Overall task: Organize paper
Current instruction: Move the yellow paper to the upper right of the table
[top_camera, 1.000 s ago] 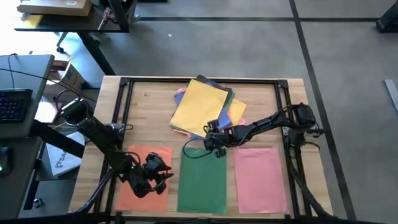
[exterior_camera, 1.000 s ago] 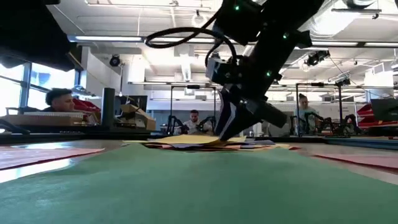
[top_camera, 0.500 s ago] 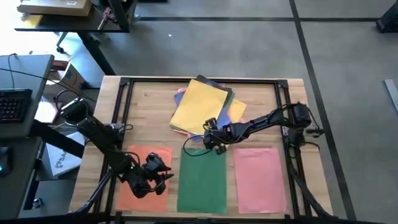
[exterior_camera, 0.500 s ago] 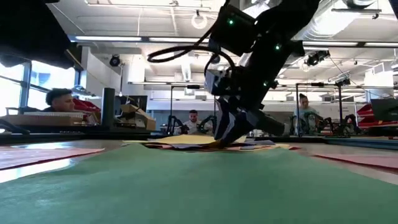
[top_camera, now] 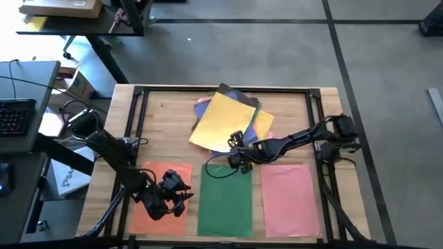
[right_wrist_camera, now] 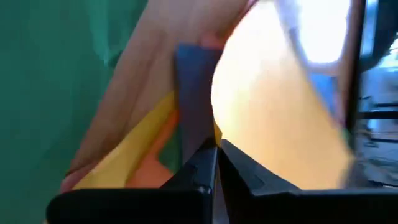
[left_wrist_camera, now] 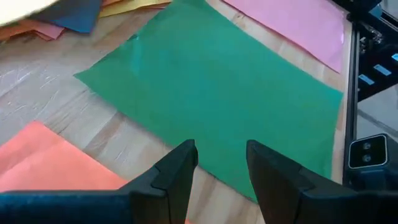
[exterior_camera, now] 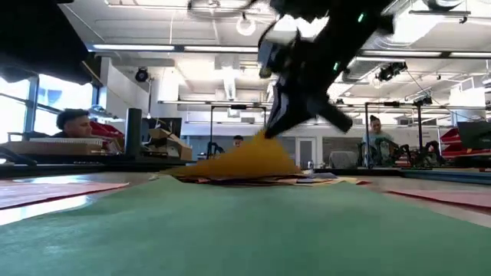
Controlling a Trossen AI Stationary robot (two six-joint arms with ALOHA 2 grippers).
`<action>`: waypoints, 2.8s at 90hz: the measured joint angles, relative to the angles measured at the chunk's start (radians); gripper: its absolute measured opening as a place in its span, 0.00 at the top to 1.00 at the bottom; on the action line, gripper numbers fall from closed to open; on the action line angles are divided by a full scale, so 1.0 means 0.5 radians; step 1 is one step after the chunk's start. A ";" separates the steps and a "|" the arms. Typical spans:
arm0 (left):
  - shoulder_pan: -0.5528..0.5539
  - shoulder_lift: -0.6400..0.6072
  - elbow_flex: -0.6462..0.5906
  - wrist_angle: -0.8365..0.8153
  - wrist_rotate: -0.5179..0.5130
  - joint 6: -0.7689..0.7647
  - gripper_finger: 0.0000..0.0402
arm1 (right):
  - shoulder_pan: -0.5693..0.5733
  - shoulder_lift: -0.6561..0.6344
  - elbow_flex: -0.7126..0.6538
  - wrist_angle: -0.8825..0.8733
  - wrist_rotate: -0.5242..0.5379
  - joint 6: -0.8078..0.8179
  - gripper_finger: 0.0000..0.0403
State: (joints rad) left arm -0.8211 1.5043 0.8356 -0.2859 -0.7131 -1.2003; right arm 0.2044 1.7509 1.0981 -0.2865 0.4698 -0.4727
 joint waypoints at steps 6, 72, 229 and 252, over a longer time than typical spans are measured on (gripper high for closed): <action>0.000 0.000 0.000 -0.002 -0.001 0.000 0.67 | 0.075 -0.107 0.000 -0.062 -0.004 0.126 1.00; -0.002 0.072 0.000 0.026 0.021 0.001 0.67 | 0.572 -0.412 0.000 -2.086 -0.286 1.731 1.00; -0.007 0.071 0.000 0.046 0.004 0.069 0.67 | -0.239 -0.459 -0.898 -0.907 -0.411 2.222 0.73; -0.008 0.071 0.000 0.057 0.009 0.058 0.67 | -0.239 -0.444 -0.905 -1.206 -0.245 1.793 0.73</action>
State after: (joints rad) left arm -0.8249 1.5398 0.8356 -0.2577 -0.7084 -1.1712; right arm 0.0849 1.5288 0.6458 -0.8894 0.3471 0.4240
